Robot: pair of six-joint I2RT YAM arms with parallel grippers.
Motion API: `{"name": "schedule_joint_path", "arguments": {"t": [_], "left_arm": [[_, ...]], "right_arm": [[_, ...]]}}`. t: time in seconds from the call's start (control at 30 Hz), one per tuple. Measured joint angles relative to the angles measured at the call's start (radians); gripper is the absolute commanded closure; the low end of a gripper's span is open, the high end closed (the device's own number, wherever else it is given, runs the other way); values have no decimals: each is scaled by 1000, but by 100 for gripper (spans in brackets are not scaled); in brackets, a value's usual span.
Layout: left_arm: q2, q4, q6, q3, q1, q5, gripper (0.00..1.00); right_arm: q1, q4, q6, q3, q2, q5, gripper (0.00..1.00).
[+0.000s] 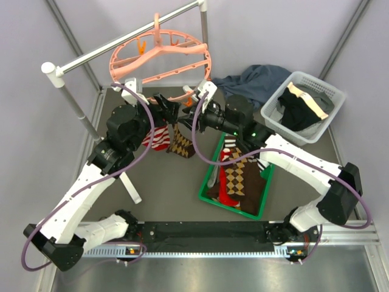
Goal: Clip the socks to the hanger
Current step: Clamp the sock onto the hanger.
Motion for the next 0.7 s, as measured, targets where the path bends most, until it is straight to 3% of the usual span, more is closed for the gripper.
{"name": "schedule_joint_path", "arguments": {"t": [0.23,0.37,0.7], "left_arm": [[-9,-8,2,-3,0,-56,13],[-13,-13,5,-3,0,-83,13],[-22,-23,13,-3,0,-96,12]], "right_arm": [[-42,72,31,-87,-19,-11,53],[-101,114,45,-137,-23,-46,46],[-159,211,38,-127,-3,-189,39]]}}
